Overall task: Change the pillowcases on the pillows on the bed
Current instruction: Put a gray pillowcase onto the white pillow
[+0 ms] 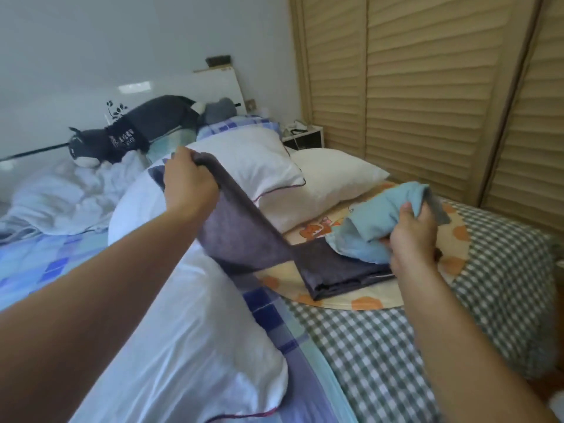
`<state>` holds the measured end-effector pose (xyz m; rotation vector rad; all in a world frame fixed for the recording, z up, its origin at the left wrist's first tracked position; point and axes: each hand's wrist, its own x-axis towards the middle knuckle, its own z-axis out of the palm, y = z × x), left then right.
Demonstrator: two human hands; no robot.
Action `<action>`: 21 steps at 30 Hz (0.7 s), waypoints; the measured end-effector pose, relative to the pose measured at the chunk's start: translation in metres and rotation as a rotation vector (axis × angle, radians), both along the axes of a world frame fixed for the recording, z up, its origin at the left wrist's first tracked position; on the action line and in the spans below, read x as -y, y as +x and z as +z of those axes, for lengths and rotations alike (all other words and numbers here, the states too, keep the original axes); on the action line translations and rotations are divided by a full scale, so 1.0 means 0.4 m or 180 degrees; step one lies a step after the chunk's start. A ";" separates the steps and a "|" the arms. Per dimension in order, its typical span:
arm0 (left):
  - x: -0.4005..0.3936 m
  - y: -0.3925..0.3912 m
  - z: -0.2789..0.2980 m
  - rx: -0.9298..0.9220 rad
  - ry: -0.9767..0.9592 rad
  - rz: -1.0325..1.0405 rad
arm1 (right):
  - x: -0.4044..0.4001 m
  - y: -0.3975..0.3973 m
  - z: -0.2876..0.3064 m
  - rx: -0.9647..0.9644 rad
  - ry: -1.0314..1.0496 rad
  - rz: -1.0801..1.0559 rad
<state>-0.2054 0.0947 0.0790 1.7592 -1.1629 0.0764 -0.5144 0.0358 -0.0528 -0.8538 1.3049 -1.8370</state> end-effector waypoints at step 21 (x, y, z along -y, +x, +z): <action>-0.486 0.098 0.035 -0.0530 -0.0173 -0.0924 | -0.258 0.242 0.122 -0.4157 0.0967 0.1998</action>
